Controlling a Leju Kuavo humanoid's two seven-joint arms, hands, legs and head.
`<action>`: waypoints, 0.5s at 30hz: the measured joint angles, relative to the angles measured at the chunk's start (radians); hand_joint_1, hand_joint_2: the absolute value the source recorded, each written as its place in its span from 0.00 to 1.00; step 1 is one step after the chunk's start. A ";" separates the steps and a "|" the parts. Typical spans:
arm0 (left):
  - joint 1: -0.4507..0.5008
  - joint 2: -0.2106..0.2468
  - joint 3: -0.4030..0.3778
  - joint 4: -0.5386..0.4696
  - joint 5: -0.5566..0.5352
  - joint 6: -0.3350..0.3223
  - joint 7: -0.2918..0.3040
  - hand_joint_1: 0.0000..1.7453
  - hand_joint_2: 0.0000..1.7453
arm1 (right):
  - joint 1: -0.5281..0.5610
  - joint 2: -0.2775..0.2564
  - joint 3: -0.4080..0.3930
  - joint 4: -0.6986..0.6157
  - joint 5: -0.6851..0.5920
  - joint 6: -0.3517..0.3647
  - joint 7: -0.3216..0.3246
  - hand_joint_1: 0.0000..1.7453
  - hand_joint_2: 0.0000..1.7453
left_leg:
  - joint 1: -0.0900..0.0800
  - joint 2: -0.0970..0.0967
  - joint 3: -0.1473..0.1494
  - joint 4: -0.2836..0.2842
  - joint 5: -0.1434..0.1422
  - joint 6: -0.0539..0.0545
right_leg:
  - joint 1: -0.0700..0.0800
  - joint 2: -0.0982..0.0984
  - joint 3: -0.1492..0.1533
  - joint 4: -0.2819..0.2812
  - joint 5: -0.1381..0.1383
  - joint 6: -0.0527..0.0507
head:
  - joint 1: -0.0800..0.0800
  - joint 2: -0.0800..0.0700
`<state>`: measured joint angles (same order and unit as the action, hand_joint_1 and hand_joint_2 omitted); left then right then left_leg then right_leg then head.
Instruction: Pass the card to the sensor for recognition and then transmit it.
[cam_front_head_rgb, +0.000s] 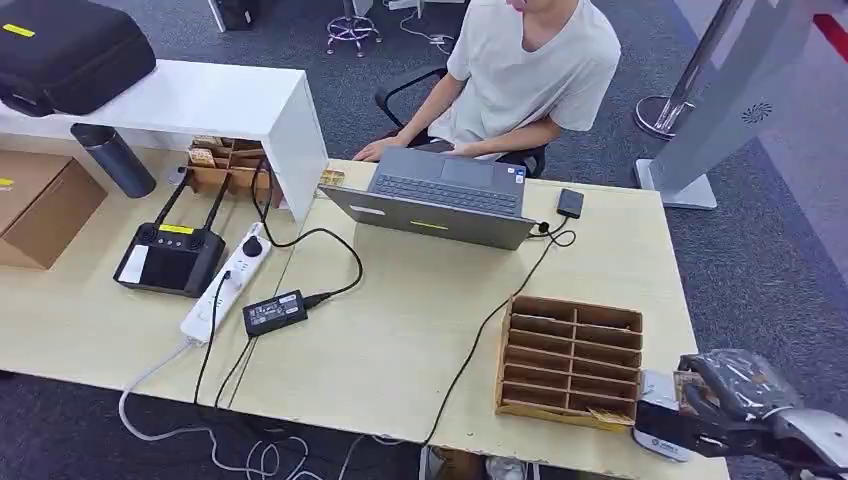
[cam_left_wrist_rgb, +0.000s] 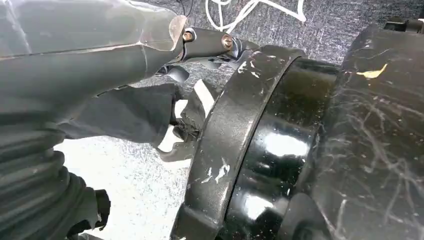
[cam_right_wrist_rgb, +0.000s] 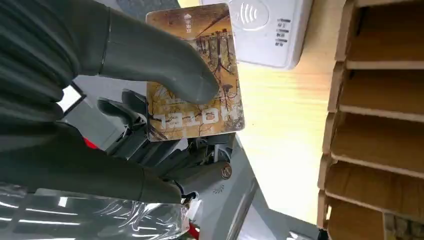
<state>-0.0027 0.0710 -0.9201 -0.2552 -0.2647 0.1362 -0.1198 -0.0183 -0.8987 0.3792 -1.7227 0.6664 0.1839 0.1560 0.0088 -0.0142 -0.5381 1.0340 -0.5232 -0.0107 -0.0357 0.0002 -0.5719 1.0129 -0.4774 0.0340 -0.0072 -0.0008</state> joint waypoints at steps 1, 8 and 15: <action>0.000 0.000 0.000 0.000 0.000 0.000 0.000 0.00 1.00 | 0.003 0.001 0.000 0.000 -0.003 0.000 0.001 1.00 1.00 | 0.000 0.000 0.000 0.000 0.000 0.000 | 0.000 0.000 0.000 0.000 0.000 0.000 | 0.000 0.000; 0.000 0.000 0.000 0.000 0.000 0.000 0.000 0.00 1.00 | 0.017 0.003 -0.006 0.000 -0.005 -0.002 0.001 1.00 1.00 | 0.000 0.000 0.000 0.000 0.000 0.000 | 0.000 0.000 0.000 0.000 0.000 0.000 | 0.000 0.000; 0.000 0.001 0.000 0.000 0.000 -0.003 0.000 0.00 1.00 | 0.027 0.009 -0.014 0.000 -0.006 -0.001 0.001 1.00 1.00 | 0.000 0.000 0.000 0.000 0.000 0.000 | 0.000 0.000 0.000 0.000 0.000 0.000 | 0.000 0.000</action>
<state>-0.0030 0.0717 -0.9201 -0.2552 -0.2647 0.1335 -0.1198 0.0087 -0.8900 0.3647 -1.7227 0.6603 0.1827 0.1572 0.0088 -0.0140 -0.5380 1.0341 -0.5232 -0.0107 -0.0357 0.0005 -0.5720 1.0129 -0.4774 0.0340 -0.0072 -0.0008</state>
